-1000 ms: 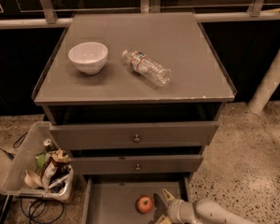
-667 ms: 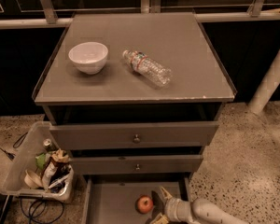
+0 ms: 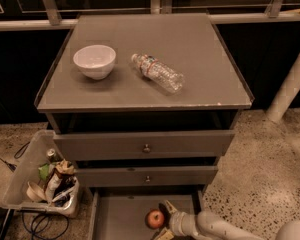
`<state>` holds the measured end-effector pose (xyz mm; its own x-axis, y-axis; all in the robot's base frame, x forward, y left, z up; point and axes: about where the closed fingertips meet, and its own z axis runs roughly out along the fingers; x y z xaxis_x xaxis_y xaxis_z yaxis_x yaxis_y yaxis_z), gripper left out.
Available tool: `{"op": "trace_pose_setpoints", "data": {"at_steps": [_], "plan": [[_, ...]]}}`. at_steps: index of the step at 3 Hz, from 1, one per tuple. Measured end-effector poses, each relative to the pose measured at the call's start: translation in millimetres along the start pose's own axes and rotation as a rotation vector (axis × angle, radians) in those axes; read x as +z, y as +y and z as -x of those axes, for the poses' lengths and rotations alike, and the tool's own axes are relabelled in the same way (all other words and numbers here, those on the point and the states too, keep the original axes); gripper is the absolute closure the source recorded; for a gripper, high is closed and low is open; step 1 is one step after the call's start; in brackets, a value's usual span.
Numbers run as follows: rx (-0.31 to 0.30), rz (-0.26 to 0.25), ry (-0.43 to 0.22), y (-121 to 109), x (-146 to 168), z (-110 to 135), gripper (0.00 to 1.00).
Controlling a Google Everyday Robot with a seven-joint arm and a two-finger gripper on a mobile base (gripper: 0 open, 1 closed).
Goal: Pick apple from bottom drawer and place on counter
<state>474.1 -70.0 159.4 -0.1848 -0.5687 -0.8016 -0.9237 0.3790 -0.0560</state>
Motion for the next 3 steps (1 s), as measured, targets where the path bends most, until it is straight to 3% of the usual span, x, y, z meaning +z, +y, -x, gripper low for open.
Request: {"op": "trace_pose_setpoints", "data": {"at_steps": [2, 3], "plan": [[0.023, 0.021, 0.023, 1, 25, -14, 0.0], [0.023, 0.021, 0.023, 1, 25, -14, 0.18]]}}
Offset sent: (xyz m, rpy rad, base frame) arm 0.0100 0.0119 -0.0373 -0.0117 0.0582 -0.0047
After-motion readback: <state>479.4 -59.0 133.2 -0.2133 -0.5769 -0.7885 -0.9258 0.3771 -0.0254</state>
